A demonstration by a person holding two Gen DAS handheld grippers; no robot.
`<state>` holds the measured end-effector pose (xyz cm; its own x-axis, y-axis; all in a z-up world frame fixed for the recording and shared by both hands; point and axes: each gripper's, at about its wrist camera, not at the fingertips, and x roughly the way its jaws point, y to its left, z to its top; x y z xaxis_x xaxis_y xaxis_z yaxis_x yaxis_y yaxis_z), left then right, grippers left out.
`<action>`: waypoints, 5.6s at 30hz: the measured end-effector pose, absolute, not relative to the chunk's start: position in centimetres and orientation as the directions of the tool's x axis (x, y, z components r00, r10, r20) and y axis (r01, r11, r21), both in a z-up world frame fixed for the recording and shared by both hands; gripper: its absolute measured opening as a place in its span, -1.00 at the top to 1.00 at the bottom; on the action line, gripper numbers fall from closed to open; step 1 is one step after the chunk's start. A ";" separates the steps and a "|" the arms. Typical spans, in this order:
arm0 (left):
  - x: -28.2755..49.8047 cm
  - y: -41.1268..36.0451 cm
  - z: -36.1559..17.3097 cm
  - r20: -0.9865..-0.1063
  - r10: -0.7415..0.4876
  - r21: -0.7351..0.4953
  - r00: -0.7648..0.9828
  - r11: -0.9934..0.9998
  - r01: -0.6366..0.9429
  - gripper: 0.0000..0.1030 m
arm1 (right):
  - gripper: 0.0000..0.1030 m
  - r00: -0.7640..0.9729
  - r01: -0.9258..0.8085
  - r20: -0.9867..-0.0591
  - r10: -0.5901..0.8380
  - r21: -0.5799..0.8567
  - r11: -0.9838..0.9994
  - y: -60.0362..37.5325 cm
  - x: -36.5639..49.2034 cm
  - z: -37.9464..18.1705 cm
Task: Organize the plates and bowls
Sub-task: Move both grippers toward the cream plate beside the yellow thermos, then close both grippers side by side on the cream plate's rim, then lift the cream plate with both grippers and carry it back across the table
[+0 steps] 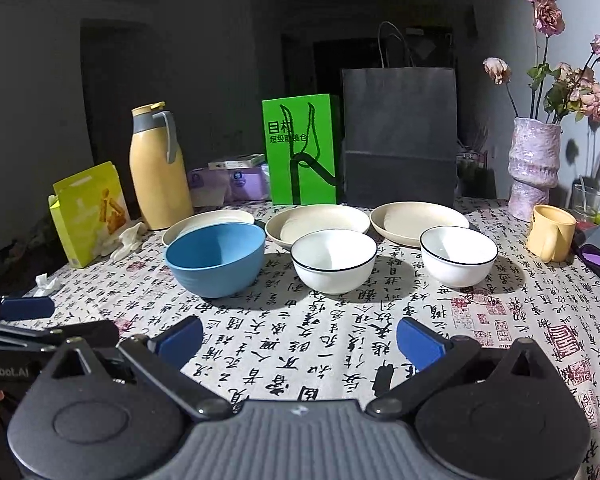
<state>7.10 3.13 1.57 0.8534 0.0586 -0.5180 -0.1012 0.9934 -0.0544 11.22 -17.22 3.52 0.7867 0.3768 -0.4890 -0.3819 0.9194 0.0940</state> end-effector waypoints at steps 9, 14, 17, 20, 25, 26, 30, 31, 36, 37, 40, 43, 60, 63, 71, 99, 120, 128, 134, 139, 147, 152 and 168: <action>8.9 4.6 2.3 -0.501 0.077 -0.065 0.862 0.990 -0.126 -1.00 | -1.00 0.808 -0.320 -0.493 0.323 0.093 0.943 -17.6 13.5 3.8; 10.5 5.2 2.5 -0.500 0.077 -0.071 0.863 0.989 -0.129 -1.00 | -1.00 0.806 -0.326 -0.498 0.320 0.079 0.942 -16.4 14.8 4.3; 11.3 5.7 2.8 -0.499 0.088 -0.064 0.862 0.988 -0.138 -1.00 | -1.00 0.797 -0.332 -0.510 0.323 0.077 0.940 -15.7 15.9 4.4; 12.3 6.3 3.1 -0.493 0.111 -0.056 0.863 0.986 -0.159 -1.00 | -1.00 0.799 -0.337 -0.506 0.324 0.068 0.939 -15.1 16.9 4.6; 14.1 7.6 3.2 -0.499 0.128 -0.062 0.857 0.981 -0.182 -1.00 | -1.00 0.791 -0.343 -0.515 0.330 0.073 0.936 -14.6 18.9 4.7; 14.5 7.8 3.3 -0.499 0.132 -0.061 0.856 0.980 -0.187 -1.00 | -1.00 0.788 -0.345 -0.519 0.332 0.073 0.936 -14.6 19.3 4.7; 15.7 8.6 3.6 -0.479 0.148 -0.052 0.865 0.979 -0.196 -1.00 | -1.00 0.781 -0.354 -0.525 0.338 0.073 0.932 -14.1 20.8 5.0; 16.0 8.8 3.8 -0.475 0.155 -0.050 0.866 0.978 -0.203 -1.00 | -1.00 0.778 -0.359 -0.526 0.344 0.076 0.930 -14.0 21.2 5.1; 17.5 10.2 4.5 -0.476 0.160 -0.075 0.865 0.972 -0.221 -1.00 | -1.00 0.751 -0.394 -0.541 0.378 0.092 0.915 -13.0 23.3 5.6; 17.8 10.6 4.7 -0.474 0.170 -0.076 0.864 0.970 -0.232 -1.00 | -1.00 0.746 -0.402 -0.544 0.384 0.092 0.911 -12.7 23.8 5.7; 18.5 11.8 4.9 -0.469 0.203 -0.082 0.859 0.959 -0.271 -1.00 | -1.00 0.718 -0.435 -0.557 0.418 0.109 0.894 -11.8 25.3 5.9; 19.3 13.4 5.0 -0.477 0.226 -0.106 0.849 0.945 -0.311 -1.00 | -1.00 0.688 -0.482 -0.560 0.462 0.124 0.868 -10.5 26.6 6.1; 24.7 21.3 6.5 -0.516 0.323 -0.301 0.794 0.799 -0.520 -1.00 | -1.00 0.611 -0.557 -0.600 0.516 0.138 0.819 -2.3 35.8 7.0; 26.6 22.3 6.5 -0.540 0.330 -0.305 0.774 0.780 -0.546 -1.00 | -1.00 0.618 -0.532 -0.619 0.484 0.123 0.838 -0.5 37.2 7.1; 31.8 25.6 4.4 -0.621 0.357 -0.326 0.697 0.692 -0.645 -1.00 | -1.00 0.588 -0.516 -0.649 0.483 0.159 0.842 3.1 40.4 6.5; 37.1 29.4 -5.2 -0.666 0.241 -0.371 0.706 0.714 -0.593 -0.28 | -0.03 0.525 -0.488 -0.795 0.306 0.014 0.873 11.3 50.4 -1.4; 38.5 29.0 -7.1 -0.712 0.179 -0.361 0.679 0.736 -0.572 0.81 | 0.84 0.500 -0.471 -0.822 0.271 0.005 0.882 12.7 51.9 -4.6; 38.1 28.4 -6.2 -0.668 0.243 -0.321 0.703 0.758 -0.568 0.81 | 0.85 0.545 -0.500 -0.782 0.303 -0.013 0.866 12.7 50.8 -3.7; 37.5 28.2 -5.4 -0.633 0.267 -0.323 0.726 0.761 -0.562 0.81 | 0.85 0.573 -0.507 -0.752 0.325 -0.013 0.862 12.5 50.0 -2.7; 37.0 28.0 -4.6 -0.606 0.282 -0.330 0.744 0.762 -0.558 0.80 | 0.86 0.600 -0.514 -0.720 0.348 -0.013 0.858 12.1 49.1 -1.5; 35.8 27.3 -3.1 -0.541 0.304 -0.342 0.784 0.773 -0.535 0.80 | 0.87 0.641 -0.526 -0.661 0.390 -0.009 0.850 11.2 47.3 0.4; 35.0 26.7 -2.1 -0.505 0.302 -0.346 0.809 0.787 -0.510 0.80 | 0.87 0.667 -0.521 -0.623 0.408 0.002 0.854 10.1 46.2 1.7; 33.1 24.6 0.0 -0.422 0.276 -0.360 0.863 0.823 -0.439 0.80 | 0.85 0.726 -0.497 -0.543 0.423 0.011 0.868 7.2 42.3 4.2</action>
